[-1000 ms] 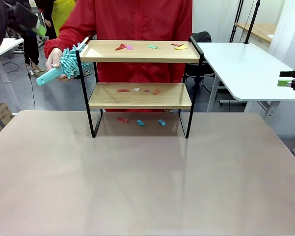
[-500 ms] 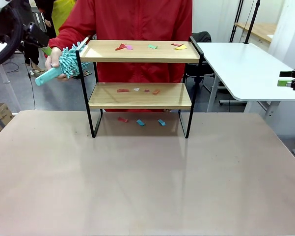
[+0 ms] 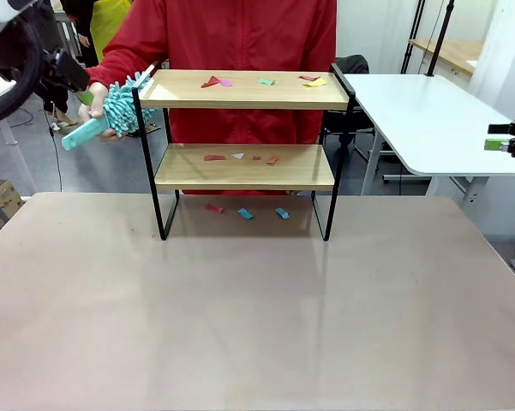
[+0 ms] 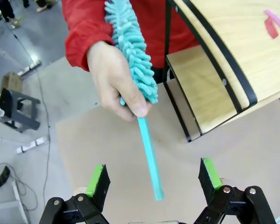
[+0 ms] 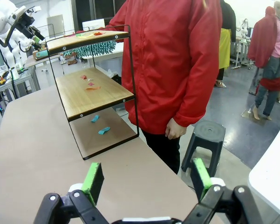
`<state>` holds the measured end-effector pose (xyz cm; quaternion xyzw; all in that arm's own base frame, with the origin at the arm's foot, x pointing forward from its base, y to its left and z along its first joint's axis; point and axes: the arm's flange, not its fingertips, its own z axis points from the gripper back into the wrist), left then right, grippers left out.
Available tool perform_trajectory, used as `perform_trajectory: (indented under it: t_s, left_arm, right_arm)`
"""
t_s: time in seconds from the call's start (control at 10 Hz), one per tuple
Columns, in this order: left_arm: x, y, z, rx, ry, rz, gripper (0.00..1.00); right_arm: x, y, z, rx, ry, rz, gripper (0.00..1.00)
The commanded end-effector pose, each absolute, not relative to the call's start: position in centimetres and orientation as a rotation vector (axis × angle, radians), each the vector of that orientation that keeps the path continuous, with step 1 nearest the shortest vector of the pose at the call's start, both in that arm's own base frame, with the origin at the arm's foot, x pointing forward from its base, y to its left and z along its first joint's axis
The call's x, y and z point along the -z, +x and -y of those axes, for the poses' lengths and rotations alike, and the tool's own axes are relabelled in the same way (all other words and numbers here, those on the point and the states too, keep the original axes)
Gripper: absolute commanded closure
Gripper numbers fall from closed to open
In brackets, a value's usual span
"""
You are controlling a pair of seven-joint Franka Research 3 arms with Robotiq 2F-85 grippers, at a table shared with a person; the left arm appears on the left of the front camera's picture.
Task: Clean the shelf.
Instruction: Pick up the Duster handed by the human.
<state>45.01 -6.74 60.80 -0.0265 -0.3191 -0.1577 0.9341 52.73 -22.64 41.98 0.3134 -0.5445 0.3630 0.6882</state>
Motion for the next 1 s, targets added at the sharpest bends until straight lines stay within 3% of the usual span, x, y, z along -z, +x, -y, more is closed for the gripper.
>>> perform_trajectory:
  t_s: [0.0, 0.9]
  left_arm:
    - [-59.0, 45.1, 6.7, 0.345, -0.002, 0.648, 0.00]
    - [-54.3, 45.5, 6.4, 0.336, -0.050, 0.711, 0.00]
  right_arm:
    - [-42.1, 52.8, 22.5, -0.815, 0.700, 1.221, 0.00]
    - [-42.1, 52.8, 22.5, -0.815, 0.700, 1.221, 0.00]
